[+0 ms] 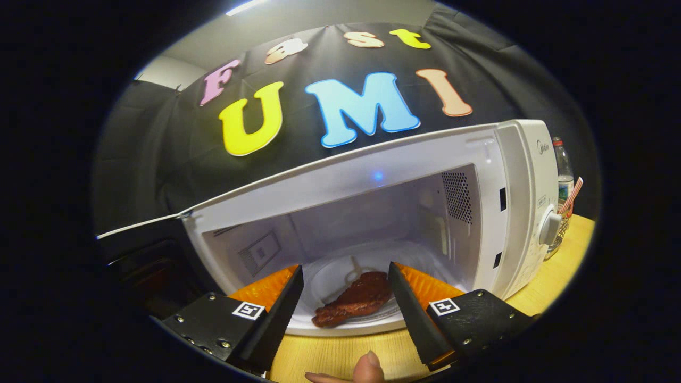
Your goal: Open the microwave, put the food inside, and close the microwave door.
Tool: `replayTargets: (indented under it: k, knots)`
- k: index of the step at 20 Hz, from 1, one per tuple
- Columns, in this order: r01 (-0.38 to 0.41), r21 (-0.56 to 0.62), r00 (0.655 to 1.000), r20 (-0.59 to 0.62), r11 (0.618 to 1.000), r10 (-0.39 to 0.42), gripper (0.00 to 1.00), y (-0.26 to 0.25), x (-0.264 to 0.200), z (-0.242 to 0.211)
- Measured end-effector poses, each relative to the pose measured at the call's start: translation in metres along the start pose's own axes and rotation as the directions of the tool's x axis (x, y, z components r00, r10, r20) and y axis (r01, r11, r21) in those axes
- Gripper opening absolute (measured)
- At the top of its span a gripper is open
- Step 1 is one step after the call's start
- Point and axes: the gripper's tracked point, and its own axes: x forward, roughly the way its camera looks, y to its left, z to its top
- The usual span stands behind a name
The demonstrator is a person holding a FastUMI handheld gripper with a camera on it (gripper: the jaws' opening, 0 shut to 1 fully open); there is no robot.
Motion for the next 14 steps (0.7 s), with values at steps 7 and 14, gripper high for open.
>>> replayTargets:
  k: [7,14]
  knots:
    - [-0.325,-0.079,0.944,-0.082,0.942,0.319,0.97,0.048,-0.13,0.016]
    - [-0.531,-0.204,0.837,0.025,0.822,0.547,0.97,0.111,-0.262,0.057]
